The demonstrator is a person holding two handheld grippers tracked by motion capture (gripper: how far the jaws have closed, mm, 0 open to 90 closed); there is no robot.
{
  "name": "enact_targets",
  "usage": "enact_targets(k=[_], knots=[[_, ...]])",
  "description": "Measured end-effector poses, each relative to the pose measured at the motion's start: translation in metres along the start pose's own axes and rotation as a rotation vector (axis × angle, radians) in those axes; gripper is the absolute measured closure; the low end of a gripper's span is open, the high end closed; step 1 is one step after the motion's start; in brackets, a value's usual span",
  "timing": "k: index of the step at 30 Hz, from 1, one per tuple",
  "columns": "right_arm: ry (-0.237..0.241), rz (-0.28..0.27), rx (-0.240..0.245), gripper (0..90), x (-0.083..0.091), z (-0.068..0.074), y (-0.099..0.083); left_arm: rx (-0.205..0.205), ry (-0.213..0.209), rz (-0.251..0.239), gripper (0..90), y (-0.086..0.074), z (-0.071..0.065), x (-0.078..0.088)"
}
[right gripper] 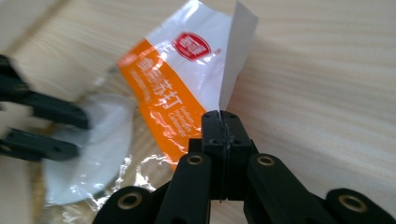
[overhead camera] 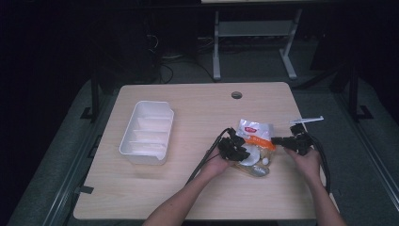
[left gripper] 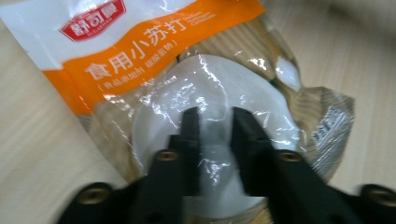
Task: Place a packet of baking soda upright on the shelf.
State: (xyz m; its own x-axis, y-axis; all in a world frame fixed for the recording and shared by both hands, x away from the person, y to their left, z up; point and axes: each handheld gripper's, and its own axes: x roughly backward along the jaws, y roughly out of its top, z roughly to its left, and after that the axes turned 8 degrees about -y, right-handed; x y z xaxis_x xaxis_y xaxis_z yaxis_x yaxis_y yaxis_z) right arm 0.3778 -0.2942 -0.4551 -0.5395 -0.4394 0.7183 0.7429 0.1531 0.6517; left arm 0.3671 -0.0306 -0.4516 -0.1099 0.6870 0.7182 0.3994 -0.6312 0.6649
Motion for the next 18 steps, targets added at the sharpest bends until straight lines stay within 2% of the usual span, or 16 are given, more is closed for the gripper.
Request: enact_targets(k=[1,2,3,4,5,6,7,8,9,10,11,12,16,17,18], knots=[[0.000,0.000,0.000,89.7,0.000,0.000,0.000,0.000,0.000,0.000,63.9,0.000,0.000,0.000],[0.033,-0.029,-0.005,89.9,0.006,0.000,0.001,0.028,-0.002,-0.033,58.7,-0.001,0.004,0.003],[0.034,-0.038,0.004,89.9,0.008,0.001,0.001,0.028,-0.002,-0.033,55.1,-0.001,0.004,0.003],[0.032,-0.043,0.015,89.9,0.010,0.003,0.002,0.038,0.001,-0.054,49.8,-0.001,0.006,0.005],[0.032,-0.043,0.015,89.9,0.010,0.003,0.002,0.054,0.012,-0.069,49.8,-0.001,0.008,0.006],[0.036,-0.058,0.034,90.0,0.014,0.006,0.003,0.090,0.015,-0.101,41.2,-0.002,0.012,0.009],[0.036,-0.058,0.034,90.0,0.014,0.006,0.003,0.090,0.015,-0.101,36.3,-0.002,0.012,0.009],[0.037,-0.065,0.041,90.0,0.015,0.008,0.003,0.119,0.028,-0.124,36.3,-0.002,0.015,0.011],[0.041,-0.087,0.062,90.0,0.020,0.011,0.004,0.147,0.029,-0.151,28.7,-0.003,0.020,0.013],[0.041,-0.087,0.062,90.0,0.020,0.011,0.004,0.147,0.029,-0.151,28.6,-0.003,0.020,0.013],[0.050,-0.101,0.077,90.0,0.025,0.015,0.004,0.180,0.016,-0.183,27.5,-0.005,0.023,0.015],[0.051,-0.106,0.086,90.0,0.026,0.016,0.005,0.196,0.020,-0.188,25.6,-0.005,0.025,0.015],[0.070,-0.143,0.098,90.0,0.035,0.019,0.005,0.228,0.020,-0.186,22.6,-0.007,0.031,0.015],[0.082,-0.155,0.095,90.0,0.038,0.020,0.006,0.240,0.013,-0.182,22.6,-0.009,0.033,0.014],[0.104,-0.184,0.099,90.0,0.044,0.020,0.006,0.263,-0.031,-0.186,24.4,-0.010,0.036,0.013]])
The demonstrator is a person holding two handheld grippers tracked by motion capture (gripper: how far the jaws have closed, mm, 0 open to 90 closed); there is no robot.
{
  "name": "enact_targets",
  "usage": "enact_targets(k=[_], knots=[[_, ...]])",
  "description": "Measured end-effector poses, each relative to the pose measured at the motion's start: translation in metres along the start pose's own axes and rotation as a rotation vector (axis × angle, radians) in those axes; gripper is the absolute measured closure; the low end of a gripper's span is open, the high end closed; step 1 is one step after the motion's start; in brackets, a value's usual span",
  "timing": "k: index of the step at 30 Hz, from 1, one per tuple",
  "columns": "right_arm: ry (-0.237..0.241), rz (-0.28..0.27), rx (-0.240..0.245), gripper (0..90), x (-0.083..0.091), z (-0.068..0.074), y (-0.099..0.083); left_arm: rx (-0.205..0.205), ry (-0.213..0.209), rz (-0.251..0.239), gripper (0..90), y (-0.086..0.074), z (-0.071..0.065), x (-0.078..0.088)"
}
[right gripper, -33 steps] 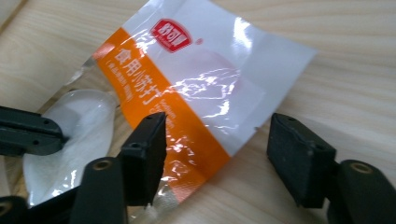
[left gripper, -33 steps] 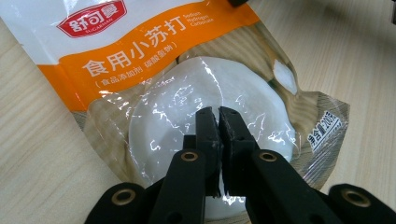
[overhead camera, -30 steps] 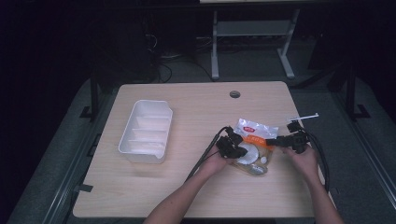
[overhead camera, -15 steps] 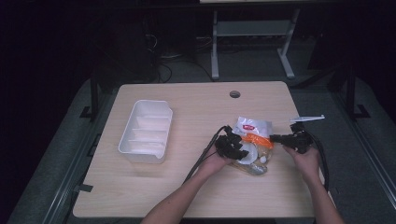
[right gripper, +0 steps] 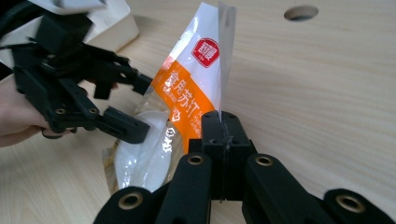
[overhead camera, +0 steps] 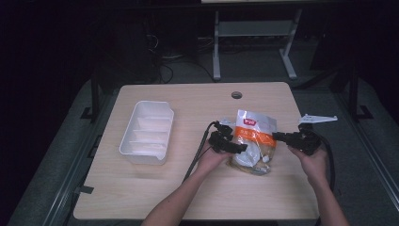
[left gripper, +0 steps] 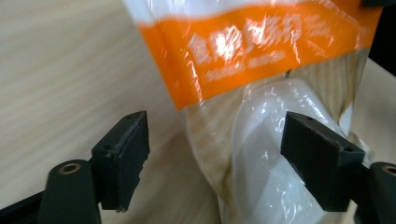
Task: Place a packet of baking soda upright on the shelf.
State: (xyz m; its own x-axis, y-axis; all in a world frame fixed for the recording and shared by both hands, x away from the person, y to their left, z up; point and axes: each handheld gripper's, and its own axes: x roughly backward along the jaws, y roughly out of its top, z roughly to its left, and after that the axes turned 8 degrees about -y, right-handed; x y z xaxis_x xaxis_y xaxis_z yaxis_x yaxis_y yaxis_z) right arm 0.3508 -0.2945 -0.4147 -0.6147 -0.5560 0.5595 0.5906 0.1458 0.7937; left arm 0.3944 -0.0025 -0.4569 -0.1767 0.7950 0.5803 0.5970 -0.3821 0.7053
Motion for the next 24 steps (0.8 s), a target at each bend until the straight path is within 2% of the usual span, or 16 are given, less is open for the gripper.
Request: enact_targets(k=[1,2,3,4,5,6,7,10,13,15,16,18,19,24], knots=[[0.000,-0.005,0.003,90.0,0.001,0.001,0.000,0.000,0.000,0.000,27.3,0.000,0.000,0.000],[-0.001,-0.007,0.007,90.0,0.002,0.001,0.001,0.012,-0.029,-0.005,33.3,0.000,0.002,0.000],[-0.001,-0.007,0.007,90.0,0.002,0.001,0.001,0.017,-0.054,-0.009,33.3,-0.001,0.002,0.000],[0.002,-0.011,0.008,90.0,0.003,0.001,0.000,0.023,-0.086,-0.011,40.8,-0.001,0.002,0.000],[0.009,-0.012,0.005,90.0,0.002,-0.001,-0.001,0.022,-0.085,-0.011,56.1,0.000,0.002,-0.001],[0.010,-0.008,0.001,90.0,0.002,-0.001,-0.002,0.016,-0.079,-0.009,61.5,0.000,0.001,-0.001],[0.012,-0.008,-0.001,90.0,0.002,-0.002,-0.002,0.025,-0.113,-0.019,71.7,0.000,0.002,0.000],[0.021,-0.005,-0.008,90.0,0.001,-0.005,-0.004,0.021,-0.115,-0.013,83.6,0.001,0.000,0.001],[0.021,-0.001,-0.011,89.8,0.000,-0.006,-0.005,-0.015,-0.106,0.001,85.7,0.002,-0.005,0.001],[0.029,0.005,-0.021,89.1,-0.001,-0.009,-0.006,-0.021,-0.111,0.009,86.5,0.001,-0.006,0.000],[0.036,0.003,-0.031,83.6,-0.001,-0.011,-0.009,-0.023,-0.110,0.015,86.8,0.001,-0.006,0.000],[0.046,0.001,-0.042,81.2,-0.002,-0.013,-0.010,-0.029,-0.110,0.020,87.2,0.001,-0.007,0.000],[0.061,0.017,-0.068,75.5,-0.005,-0.016,-0.013,-0.030,-0.110,0.022,87.3,0.001,-0.007,0.000],[0.087,0.062,-0.098,68.6,-0.013,-0.022,-0.020,-0.042,-0.114,0.025,87.6,0.000,-0.009,0.000]])
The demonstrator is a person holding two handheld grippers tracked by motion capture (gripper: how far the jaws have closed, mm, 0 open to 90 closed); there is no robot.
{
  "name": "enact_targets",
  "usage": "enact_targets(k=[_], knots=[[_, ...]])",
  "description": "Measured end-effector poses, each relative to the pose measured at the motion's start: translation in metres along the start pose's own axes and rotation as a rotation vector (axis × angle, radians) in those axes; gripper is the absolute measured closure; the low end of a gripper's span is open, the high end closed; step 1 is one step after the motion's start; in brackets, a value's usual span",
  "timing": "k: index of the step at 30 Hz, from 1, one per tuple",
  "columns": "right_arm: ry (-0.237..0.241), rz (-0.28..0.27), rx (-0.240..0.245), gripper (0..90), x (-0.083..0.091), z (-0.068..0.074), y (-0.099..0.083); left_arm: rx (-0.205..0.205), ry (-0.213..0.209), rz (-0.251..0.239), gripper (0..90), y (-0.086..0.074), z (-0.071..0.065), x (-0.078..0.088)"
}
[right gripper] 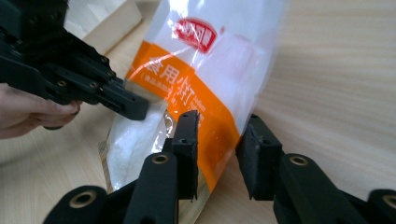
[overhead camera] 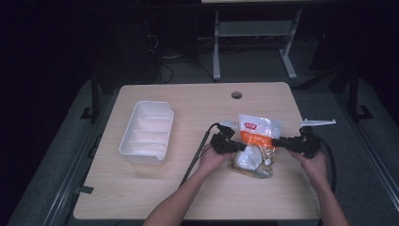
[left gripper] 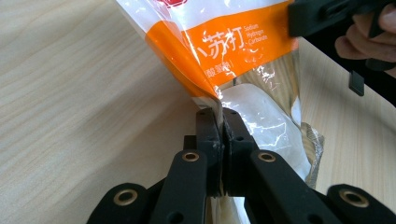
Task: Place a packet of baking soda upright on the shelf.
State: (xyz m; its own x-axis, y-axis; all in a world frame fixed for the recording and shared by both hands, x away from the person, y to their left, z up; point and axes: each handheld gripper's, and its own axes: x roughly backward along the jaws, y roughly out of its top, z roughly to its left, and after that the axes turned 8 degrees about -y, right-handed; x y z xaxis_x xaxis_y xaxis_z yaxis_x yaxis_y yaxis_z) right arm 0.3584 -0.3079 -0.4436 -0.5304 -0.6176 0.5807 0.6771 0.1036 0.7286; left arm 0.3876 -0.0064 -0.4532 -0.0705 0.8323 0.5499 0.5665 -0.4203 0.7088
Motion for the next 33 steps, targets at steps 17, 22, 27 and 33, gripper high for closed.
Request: enact_targets(k=[17,22,27,33], knots=[[0.054,0.042,0.001,80.5,-0.015,0.005,-0.003,-0.033,-0.014,0.016,87.8,-0.001,-0.006,-0.001],[0.049,0.043,0.025,87.7,-0.012,0.008,-0.001,-0.041,-0.020,0.010,87.6,-0.002,-0.006,0.000],[0.044,0.030,0.038,89.3,-0.008,0.011,0.000,-0.049,-0.015,0.005,83.8,-0.003,-0.006,0.003],[0.039,0.011,0.056,89.7,-0.003,0.017,0.003,-0.079,0.007,0.011,73.0,-0.005,-0.008,0.011]])
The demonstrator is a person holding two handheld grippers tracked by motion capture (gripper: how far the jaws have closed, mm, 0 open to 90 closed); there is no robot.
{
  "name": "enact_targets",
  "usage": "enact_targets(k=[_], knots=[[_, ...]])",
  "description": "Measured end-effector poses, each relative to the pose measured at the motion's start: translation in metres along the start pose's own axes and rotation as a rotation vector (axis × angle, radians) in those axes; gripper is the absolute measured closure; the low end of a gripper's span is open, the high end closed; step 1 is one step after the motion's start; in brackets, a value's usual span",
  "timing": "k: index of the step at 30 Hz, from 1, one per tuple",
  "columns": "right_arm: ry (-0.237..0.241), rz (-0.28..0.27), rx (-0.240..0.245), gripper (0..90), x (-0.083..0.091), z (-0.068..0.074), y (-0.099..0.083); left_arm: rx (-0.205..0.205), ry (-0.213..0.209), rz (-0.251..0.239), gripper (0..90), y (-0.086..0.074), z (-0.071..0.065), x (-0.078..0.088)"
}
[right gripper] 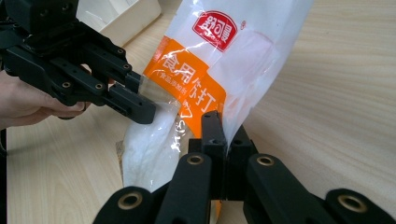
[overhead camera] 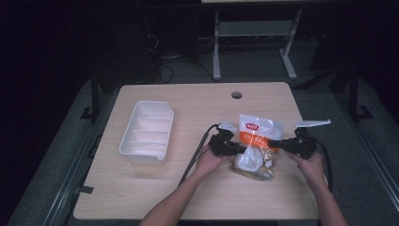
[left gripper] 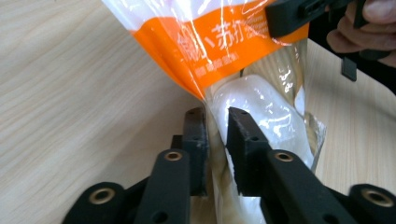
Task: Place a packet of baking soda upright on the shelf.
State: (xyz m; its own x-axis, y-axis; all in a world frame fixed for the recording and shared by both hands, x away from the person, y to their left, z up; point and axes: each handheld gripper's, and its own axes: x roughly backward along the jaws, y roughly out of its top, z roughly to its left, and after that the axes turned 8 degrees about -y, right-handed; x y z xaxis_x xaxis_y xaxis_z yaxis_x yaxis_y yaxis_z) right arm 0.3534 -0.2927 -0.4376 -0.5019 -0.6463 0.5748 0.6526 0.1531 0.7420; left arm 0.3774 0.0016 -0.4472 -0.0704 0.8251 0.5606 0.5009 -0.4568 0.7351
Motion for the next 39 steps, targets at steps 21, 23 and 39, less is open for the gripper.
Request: enact_targets(k=[21,23,39], knots=[[-0.042,-0.069,0.085,90.0,0.029,0.029,0.018,-0.111,0.079,0.016,48.5,-0.031,-0.019,0.037],[-0.044,-0.071,0.101,90.0,0.031,0.033,0.021,-0.125,0.083,0.018,46.9,-0.036,-0.022,0.043],[-0.096,-0.042,0.265,90.0,0.030,0.087,0.058,-0.209,0.085,0.026,37.1,-0.072,-0.044,0.074]])
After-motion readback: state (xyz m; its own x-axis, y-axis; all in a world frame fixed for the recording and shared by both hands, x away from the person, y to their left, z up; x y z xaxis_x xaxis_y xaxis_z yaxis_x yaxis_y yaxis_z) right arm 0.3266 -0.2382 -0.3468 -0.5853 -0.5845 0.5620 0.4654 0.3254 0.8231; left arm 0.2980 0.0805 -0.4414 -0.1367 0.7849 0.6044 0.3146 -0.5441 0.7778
